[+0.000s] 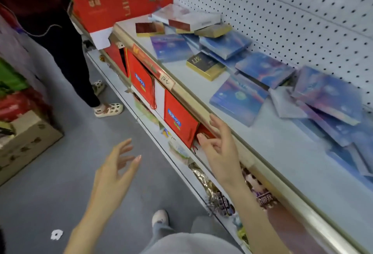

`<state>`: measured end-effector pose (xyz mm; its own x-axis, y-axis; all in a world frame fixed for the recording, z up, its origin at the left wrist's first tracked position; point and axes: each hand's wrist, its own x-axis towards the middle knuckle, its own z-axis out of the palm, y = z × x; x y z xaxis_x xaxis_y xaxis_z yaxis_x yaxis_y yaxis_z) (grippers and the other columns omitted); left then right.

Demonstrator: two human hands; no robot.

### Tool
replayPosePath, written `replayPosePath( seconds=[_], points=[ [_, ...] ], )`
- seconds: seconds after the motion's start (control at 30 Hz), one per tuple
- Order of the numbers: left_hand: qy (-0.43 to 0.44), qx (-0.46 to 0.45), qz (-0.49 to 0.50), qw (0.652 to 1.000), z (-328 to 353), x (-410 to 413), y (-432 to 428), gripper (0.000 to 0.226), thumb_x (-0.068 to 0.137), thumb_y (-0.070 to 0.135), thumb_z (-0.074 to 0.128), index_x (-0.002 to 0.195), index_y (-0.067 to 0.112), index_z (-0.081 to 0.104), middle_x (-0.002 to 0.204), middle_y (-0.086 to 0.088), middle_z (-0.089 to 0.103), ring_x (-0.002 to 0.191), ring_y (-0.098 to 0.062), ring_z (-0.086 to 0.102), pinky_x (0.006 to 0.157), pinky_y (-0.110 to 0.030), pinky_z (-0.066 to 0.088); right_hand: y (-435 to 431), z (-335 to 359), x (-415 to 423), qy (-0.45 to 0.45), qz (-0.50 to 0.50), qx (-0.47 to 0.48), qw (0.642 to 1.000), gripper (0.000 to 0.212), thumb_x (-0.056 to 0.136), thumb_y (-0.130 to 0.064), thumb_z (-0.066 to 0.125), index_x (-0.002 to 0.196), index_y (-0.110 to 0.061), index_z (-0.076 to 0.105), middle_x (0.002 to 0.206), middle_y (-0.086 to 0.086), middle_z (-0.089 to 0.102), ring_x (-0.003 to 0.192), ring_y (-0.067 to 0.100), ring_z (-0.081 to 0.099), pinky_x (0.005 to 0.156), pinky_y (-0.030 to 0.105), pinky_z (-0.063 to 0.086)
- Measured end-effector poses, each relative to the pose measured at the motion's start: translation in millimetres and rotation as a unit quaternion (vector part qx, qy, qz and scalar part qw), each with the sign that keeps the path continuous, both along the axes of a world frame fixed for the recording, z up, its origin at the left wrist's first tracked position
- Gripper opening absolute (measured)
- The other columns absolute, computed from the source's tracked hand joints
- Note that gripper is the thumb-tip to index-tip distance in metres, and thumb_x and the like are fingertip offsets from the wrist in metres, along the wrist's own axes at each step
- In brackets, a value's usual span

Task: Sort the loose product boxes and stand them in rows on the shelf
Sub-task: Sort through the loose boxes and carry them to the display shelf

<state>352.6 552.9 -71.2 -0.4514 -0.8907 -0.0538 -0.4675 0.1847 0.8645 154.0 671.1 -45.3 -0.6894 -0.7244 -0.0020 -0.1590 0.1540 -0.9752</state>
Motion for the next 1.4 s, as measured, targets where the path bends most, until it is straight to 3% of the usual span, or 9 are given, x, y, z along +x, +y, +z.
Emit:
replayPosePath(
  seconds=[0.13, 0.33, 0.53, 0.7, 0.9, 1.0, 1.13, 1.27, 1.4],
  points=[
    [-0.001, -0.008, -0.007, 1.000, 6.5, -11.0, -67.0, 0.040, 0.089, 0.030, 0.061, 0.126, 0.035, 0.049, 0.118, 0.013, 0.059, 0.097, 0.004, 0.059, 0.085, -0.024, 0.044, -37.4, -4.8, -4.4, -0.010, -0.043, 0.018, 0.999, 0.050, 0.093, -0.027, 0.060, 0.137, -0.036, 0.039, 0.127, -0.025, 0.046, 0.095, -0.006, 0.059, 0.071, 0.006, 0.047],
    [0.005, 0.037, -0.056, 0.998, -13.7, -54.0, -123.8, 0.038, 0.088, 0.026, 0.063, 0.123, 0.036, 0.051, 0.119, 0.013, 0.060, 0.097, 0.003, 0.061, 0.079, -0.012, 0.042, -94.4, -15.0, -48.5, -0.008, -0.109, 0.044, 0.993, 0.046, 0.094, -0.025, 0.060, 0.135, -0.038, 0.043, 0.130, -0.020, 0.048, 0.095, 0.000, 0.061, 0.074, 0.005, 0.045],
    [0.006, 0.033, -0.075, 0.997, -21.1, -110.1, -192.8, 0.039, 0.087, 0.026, 0.064, 0.120, 0.041, 0.050, 0.118, 0.022, 0.058, 0.098, 0.009, 0.059, 0.077, -0.005, 0.041, -177.4, -29.4, -104.6, -0.032, -0.140, 0.007, 0.990, 0.042, 0.091, -0.029, 0.062, 0.123, -0.049, 0.044, 0.124, -0.022, 0.051, 0.100, 0.017, 0.065, 0.084, 0.031, 0.053],
    [0.011, 0.016, -0.078, 0.997, -15.0, -147.5, -255.8, 0.037, 0.087, 0.029, 0.066, 0.119, 0.042, 0.052, 0.115, 0.023, 0.059, 0.100, 0.008, 0.058, 0.078, -0.001, 0.040, -236.9, -32.2, -143.6, -0.044, -0.156, 0.002, 0.987, 0.040, 0.092, -0.025, 0.062, 0.126, -0.040, 0.047, 0.120, -0.019, 0.055, 0.097, 0.021, 0.066, 0.093, 0.048, 0.052],
    [0.044, 0.030, -0.099, 0.994, -13.1, -194.1, -315.5, 0.032, 0.081, 0.037, 0.061, 0.111, 0.048, 0.052, 0.108, 0.033, 0.060, 0.097, 0.008, 0.060, 0.075, -0.001, 0.042, -288.2, -26.0, -179.3, -0.080, -0.184, 0.001, 0.980, 0.032, 0.092, -0.024, 0.063, 0.121, -0.034, 0.053, 0.117, -0.007, 0.063, 0.095, 0.013, 0.068, 0.087, 0.038, 0.055],
    [0.045, 0.015, -0.150, 0.988, -16.2, -222.5, -348.9, 0.036, 0.082, 0.034, 0.060, 0.117, 0.040, 0.053, 0.109, 0.023, 0.063, 0.096, 0.006, 0.060, 0.077, -0.006, 0.047, -319.3, -19.7, -196.0, -0.142, -0.211, -0.003, 0.967, 0.027, 0.094, -0.023, 0.058, 0.118, -0.034, 0.054, 0.110, -0.001, 0.069, 0.094, 0.013, 0.069, 0.083, 0.027, 0.055],
    [0.030, -0.008, -0.225, 0.974, -12.4, -254.4, -401.3, 0.034, 0.087, 0.039, 0.063, 0.117, 0.049, 0.047, 0.116, 0.021, 0.059, 0.098, 0.007, 0.058, 0.072, -0.004, 0.043, -364.4, -13.6, -212.3, -0.225, -0.288, -0.055, 0.929, 0.027, 0.094, -0.023, 0.060, 0.120, -0.018, 0.059, 0.108, 0.005, 0.070, 0.097, 0.019, 0.069, 0.087, 0.029, 0.055],
    [0.023, -0.004, -0.276, 0.961, 3.3, -275.7, -451.1, 0.037, 0.086, 0.058, 0.054, 0.121, 0.053, 0.045, 0.118, 0.027, 0.057, 0.104, 0.004, 0.057, 0.080, -0.018, 0.047, -408.1, -10.4, -224.0, -0.309, -0.340, -0.125, 0.879, 0.030, 0.092, -0.025, 0.062, 0.117, -0.008, 0.061, 0.108, 0.015, 0.070, 0.102, 0.026, 0.068, 0.090, 0.034, 0.054],
    [0.023, 0.034, -0.309, 0.950, -0.9, -293.1, -488.0, 0.039, 0.081, 0.050, 0.055, 0.120, 0.050, 0.049, 0.117, 0.025, 0.059, 0.105, 0.006, 0.057, 0.087, -0.018, 0.047, -444.6, -12.2, -233.6, -0.330, -0.375, -0.154, 0.853, 0.038, 0.092, -0.032, 0.061, 0.119, -0.005, 0.060, 0.099, 0.013, 0.073, 0.096, 0.022, 0.070, 0.089, 0.031, 0.054]
  ],
)
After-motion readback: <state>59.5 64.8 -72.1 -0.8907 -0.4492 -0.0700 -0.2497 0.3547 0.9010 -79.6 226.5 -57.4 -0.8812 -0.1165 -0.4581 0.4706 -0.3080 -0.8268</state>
